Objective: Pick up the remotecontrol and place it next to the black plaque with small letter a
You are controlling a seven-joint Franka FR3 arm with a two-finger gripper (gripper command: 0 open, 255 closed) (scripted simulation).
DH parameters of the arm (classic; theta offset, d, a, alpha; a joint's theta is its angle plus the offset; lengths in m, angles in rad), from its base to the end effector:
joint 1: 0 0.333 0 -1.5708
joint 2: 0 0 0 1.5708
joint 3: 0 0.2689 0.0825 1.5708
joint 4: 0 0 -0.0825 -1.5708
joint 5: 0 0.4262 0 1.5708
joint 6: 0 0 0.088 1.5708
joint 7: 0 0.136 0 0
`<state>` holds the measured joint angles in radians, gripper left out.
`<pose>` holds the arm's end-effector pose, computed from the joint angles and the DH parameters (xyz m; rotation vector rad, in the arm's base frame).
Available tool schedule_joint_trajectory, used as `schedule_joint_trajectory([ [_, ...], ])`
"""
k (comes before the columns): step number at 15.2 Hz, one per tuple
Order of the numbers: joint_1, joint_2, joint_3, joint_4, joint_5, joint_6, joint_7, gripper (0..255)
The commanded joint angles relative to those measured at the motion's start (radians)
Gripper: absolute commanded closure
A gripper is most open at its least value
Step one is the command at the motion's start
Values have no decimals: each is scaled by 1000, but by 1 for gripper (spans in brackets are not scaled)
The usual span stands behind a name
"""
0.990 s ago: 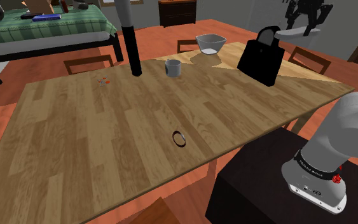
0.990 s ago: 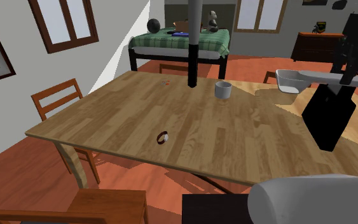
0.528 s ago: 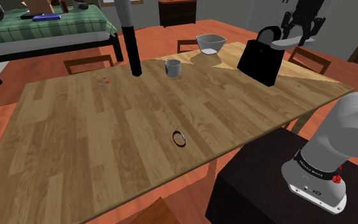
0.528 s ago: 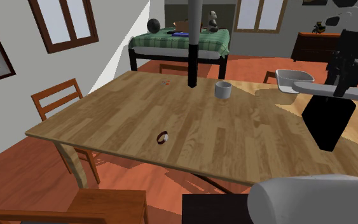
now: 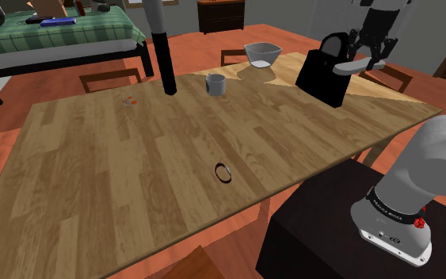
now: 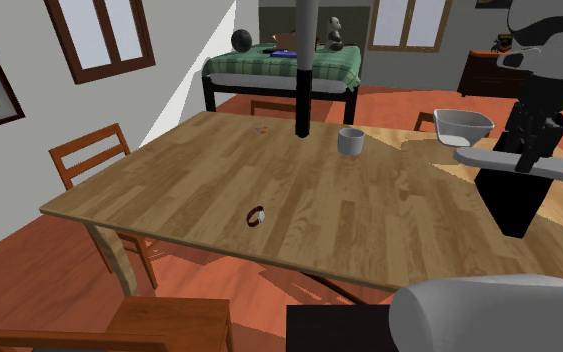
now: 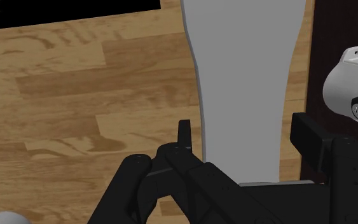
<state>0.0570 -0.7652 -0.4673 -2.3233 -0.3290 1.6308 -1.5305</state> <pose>0.3613 -0.2137 0.5042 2.5278 1.8290 0.0039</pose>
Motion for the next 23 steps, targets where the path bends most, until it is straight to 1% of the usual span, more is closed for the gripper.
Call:
schedule_joint_trajectory([
  [1, -1, -2, -5, -26, -5, 25, 4, 255],
  [12, -16, -10, -46, -173, -42, 165, 14, 255],
  [23, -28, 16, -99, -300, -85, 317, 23, 255],
])
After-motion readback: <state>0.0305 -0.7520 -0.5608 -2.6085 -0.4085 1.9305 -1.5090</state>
